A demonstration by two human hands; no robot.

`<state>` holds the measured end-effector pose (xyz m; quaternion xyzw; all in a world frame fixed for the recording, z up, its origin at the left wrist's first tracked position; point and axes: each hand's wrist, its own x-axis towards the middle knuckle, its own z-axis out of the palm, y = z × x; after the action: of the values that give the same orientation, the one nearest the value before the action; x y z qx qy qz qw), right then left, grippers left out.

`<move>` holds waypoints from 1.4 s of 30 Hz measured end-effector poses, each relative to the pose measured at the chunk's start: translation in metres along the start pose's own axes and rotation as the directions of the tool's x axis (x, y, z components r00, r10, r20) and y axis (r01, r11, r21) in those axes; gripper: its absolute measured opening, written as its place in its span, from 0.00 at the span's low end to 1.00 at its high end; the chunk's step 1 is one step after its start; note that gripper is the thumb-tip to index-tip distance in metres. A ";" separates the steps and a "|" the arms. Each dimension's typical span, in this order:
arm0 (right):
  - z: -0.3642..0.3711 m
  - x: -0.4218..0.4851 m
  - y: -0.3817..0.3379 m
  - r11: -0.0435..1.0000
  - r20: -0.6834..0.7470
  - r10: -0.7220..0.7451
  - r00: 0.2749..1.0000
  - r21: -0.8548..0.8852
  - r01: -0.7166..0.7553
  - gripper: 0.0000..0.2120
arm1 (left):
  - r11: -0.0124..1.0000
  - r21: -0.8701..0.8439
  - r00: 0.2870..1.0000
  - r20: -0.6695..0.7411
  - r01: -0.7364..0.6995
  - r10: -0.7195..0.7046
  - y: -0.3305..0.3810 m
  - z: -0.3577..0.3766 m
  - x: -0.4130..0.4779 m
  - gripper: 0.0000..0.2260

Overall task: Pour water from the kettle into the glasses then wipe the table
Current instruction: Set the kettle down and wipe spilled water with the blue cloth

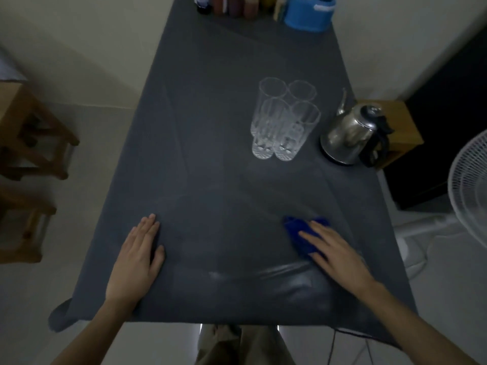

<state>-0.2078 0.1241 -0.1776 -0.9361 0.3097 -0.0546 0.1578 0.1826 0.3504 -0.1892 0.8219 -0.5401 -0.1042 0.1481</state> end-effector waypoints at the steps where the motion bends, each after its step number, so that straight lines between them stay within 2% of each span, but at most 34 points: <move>1: -0.007 -0.015 0.011 0.995 -0.036 0.099 0.994 -0.008 -0.100 0.23 | 1.000 0.001 1.000 0.001 0.003 -0.003 0.000 0.000 0.000 0.26; 3: -0.013 -0.040 0.026 0.956 -0.115 0.293 0.949 0.008 -0.294 0.25 | 1.000 0.003 1.000 0.002 0.007 -0.007 0.000 0.001 0.000 0.27; 5: -0.009 -0.052 0.029 0.911 -0.166 0.411 0.896 0.050 -0.409 0.26 | 1.000 0.003 1.000 0.003 0.006 -0.006 0.000 0.001 0.000 0.27; 8: 0.006 -0.051 0.016 0.882 -0.212 0.470 0.857 0.127 -0.453 0.21 | 1.000 -0.004 1.000 0.002 0.010 -0.010 0.001 0.001 -0.001 0.27; 11: 0.016 -0.041 -0.005 0.877 -0.239 0.477 0.846 0.184 -0.443 0.24 | 1.000 -0.001 1.000 -0.003 0.010 -0.010 0.002 0.001 -0.001 0.27; 14: 0.026 -0.031 -0.038 0.937 -0.219 0.343 0.914 0.155 -0.314 0.25 | 1.000 0.006 1.000 -0.008 0.012 -0.012 0.000 0.002 0.001 0.27; 18: 0.046 -0.001 -0.101 0.997 -0.093 -0.015 0.996 0.069 0.022 0.27 | 1.000 0.015 1.000 -0.007 0.002 -0.002 -0.003 0.005 0.000 0.27; 21: 0.066 0.031 -0.151 0.962 0.032 -0.270 0.962 0.057 0.268 0.24 | 1.000 0.018 1.000 -0.006 0.004 -0.004 -0.004 0.005 0.000 0.27; 23: 0.074 0.051 -0.178 0.936 0.108 -0.344 0.933 0.121 0.332 0.23 | 1.000 0.010 1.000 -0.005 0.011 -0.011 -0.004 0.004 0.000 0.27; 25: 0.075 0.069 -0.192 0.930 0.147 -0.358 0.922 0.145 0.338 0.24 | 1.000 0.005 1.000 -0.011 0.011 -0.011 -0.004 0.003 0.000 0.27; 30: 0.066 0.072 -0.161 0.926 0.088 -0.376 0.923 0.085 0.369 0.26 | 1.000 0.006 1.000 -0.013 0.007 -0.007 -0.001 0.000 -0.001 0.26; 35: 0.037 0.048 -0.081 0.981 0.069 -0.195 0.978 -0.007 0.196 0.35 | 1.000 0.010 1.000 -0.013 0.011 -0.010 -0.001 0.000 -0.001 0.26; 38: 0.026 0.040 -0.064 0.990 0.084 -0.129 0.988 -0.040 0.133 0.38 | 0.999 0.042 1.000 -0.016 0.021 -0.020 -0.002 0.000 -0.001 0.25; 42: 0.036 0.053 -0.078 0.976 0.124 -0.204 0.971 -0.051 0.212 0.39 | 0.988 0.064 0.988 -0.073 0.137 -0.133 -0.004 0.002 -0.001 0.24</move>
<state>-0.1142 0.1607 -0.1861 -0.9696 0.2014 -0.0054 0.1391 0.1855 0.3526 -0.1922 0.8643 -0.4810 -0.0670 0.1307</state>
